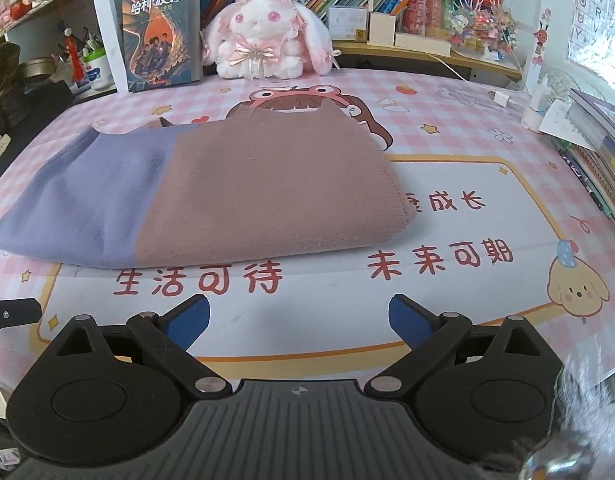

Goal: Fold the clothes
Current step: 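Withdraw both open grippers from the folded sweater, then move the left gripper to the lavender side edge and grasp it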

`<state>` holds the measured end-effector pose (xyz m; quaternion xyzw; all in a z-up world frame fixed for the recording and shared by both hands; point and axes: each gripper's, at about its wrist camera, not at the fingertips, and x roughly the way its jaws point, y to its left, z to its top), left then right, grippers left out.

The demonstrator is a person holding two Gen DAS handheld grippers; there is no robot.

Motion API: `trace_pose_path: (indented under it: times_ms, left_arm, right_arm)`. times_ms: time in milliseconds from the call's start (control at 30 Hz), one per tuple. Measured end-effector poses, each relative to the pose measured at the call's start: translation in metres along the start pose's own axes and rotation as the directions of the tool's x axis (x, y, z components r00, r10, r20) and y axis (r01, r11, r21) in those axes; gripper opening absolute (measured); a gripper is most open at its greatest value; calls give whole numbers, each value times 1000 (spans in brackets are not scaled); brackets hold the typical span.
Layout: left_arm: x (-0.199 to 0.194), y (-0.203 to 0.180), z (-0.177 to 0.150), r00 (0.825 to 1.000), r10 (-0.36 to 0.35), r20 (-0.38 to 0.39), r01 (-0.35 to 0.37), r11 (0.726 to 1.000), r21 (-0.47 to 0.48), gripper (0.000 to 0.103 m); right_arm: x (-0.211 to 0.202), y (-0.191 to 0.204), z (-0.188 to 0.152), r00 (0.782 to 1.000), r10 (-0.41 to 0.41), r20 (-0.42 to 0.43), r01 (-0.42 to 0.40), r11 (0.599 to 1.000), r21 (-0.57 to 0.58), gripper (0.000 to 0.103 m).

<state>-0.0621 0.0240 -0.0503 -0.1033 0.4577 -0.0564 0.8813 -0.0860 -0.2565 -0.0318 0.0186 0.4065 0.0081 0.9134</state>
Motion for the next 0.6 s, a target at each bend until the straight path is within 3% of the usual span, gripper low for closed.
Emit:
trace_pose_path:
  times_ms: [233,367,467,600]
  left_arm:
    - [1,4,4,1000,-8,1,8,1000,-7,92]
    - [1,19,8,996,-82,23,84,989,-124,92]
    - [3,36,10,988,-141,59,151,950,-271,92]
    - [8,57,10,974,-195,118,228,853,-470,90]
  right_arm:
    - [1,3,1,1000,-2,0,2,1000,1,98]
    - [2,4,2,1000,-4,0,4,1000,2,98]
    - [2,4,2,1000,-9,0,9,1000,1,98]
    - [1,1,2,1000,-22,-4,22,1000,-4,98]
